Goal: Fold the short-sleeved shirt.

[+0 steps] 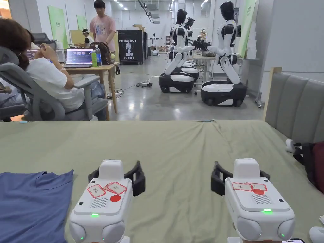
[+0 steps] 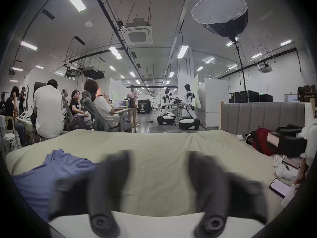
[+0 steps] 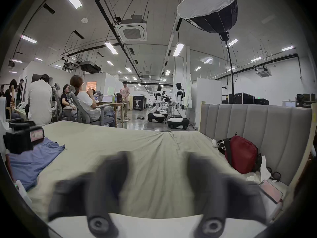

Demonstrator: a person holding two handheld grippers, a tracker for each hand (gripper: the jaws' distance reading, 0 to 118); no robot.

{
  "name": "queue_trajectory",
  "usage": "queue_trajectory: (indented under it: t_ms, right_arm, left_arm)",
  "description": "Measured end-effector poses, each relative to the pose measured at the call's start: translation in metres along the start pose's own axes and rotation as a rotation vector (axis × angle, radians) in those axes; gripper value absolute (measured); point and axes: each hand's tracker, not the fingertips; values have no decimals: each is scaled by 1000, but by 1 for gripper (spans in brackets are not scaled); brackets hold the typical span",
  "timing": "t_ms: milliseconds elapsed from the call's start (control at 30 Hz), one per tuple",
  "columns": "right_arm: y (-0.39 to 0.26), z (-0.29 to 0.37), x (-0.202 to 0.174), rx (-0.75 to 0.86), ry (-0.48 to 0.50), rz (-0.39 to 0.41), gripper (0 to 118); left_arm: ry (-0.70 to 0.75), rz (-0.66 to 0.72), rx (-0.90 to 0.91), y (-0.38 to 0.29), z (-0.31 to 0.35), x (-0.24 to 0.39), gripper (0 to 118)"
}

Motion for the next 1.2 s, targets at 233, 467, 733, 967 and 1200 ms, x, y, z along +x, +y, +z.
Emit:
queue_trajectory:
  t_ms: [233,467,733,967,1200]
  right_arm:
    - [-6,-5,0,-37,-8,7,0]
    - [3,-8,-18,-30,17,20,0]
    - [21,-12,-150,7,329,40,0]
    - [23,-3,-242,16,507,32,0]
    - [22,-8,-259,12,532,50,0]
  left_arm:
    - [-11,-3,-7,-2,-1,3,0]
    - [33,0,-4,1,5,-15,0]
    - [305,29,6,4,60,-129,0]
    - [521,91,-18,-1,119,-221,0]
    - [523,116,-54,-4,119,-235,0]
